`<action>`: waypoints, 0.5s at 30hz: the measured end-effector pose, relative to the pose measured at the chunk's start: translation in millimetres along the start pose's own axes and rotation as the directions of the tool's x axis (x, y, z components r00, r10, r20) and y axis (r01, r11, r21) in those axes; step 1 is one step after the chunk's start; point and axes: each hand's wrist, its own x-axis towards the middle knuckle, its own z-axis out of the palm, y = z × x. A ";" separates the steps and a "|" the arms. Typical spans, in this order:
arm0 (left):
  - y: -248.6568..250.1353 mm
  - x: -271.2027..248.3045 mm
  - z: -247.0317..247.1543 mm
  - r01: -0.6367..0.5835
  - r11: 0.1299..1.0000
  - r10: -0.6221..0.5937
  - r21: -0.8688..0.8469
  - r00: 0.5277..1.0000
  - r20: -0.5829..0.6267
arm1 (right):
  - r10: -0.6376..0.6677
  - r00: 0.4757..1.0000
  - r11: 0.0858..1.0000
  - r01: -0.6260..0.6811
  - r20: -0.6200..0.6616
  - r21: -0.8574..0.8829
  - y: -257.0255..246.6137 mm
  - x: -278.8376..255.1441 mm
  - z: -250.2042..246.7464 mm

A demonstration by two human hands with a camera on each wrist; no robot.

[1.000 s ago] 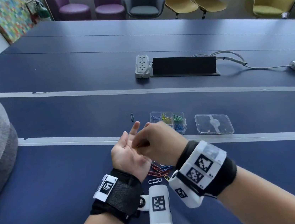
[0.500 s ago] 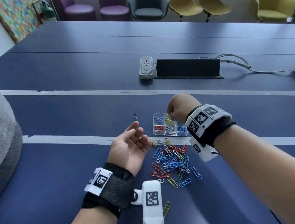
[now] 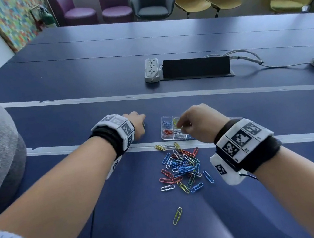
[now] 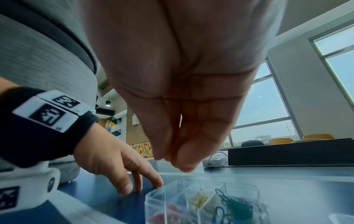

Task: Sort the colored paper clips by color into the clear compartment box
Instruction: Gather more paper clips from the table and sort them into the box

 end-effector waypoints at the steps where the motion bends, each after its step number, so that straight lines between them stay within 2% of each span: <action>1: 0.2 -0.6 3.1 -0.011 0.999 0.011 0.048 1.000 0.008 | -0.003 0.999 0.999 0.005 0.043 -0.043 1.7 -4.7 3.2; 3: 1.6 -7.1 9.4 -0.040 0.998 0.039 0.055 0.999 0.019 | 0.019 0.983 0.990 0.008 0.184 -0.143 8.9 -10.8 14.8; 5: 4.3 -19.6 14.8 -0.069 0.997 0.067 0.037 0.997 0.029 | 0.057 0.959 0.985 -0.008 0.279 -0.173 14.7 -13.3 27.0; 9: 14.6 -55.2 26.5 -0.101 0.994 0.104 -0.043 0.990 0.090 | 0.047 0.961 0.984 0.002 0.274 -0.178 9.4 -14.7 37.0; 12: 28.2 -75.3 33.7 -0.153 0.985 0.161 -0.079 0.980 0.115 | 0.015 0.959 0.969 0.055 0.282 -0.241 0.4 -18.8 44.9; 15: 44.2 -85.2 34.5 -0.216 0.958 0.241 -0.186 0.963 0.124 | -0.046 0.963 0.964 0.113 0.267 -0.241 -6.4 -24.3 51.9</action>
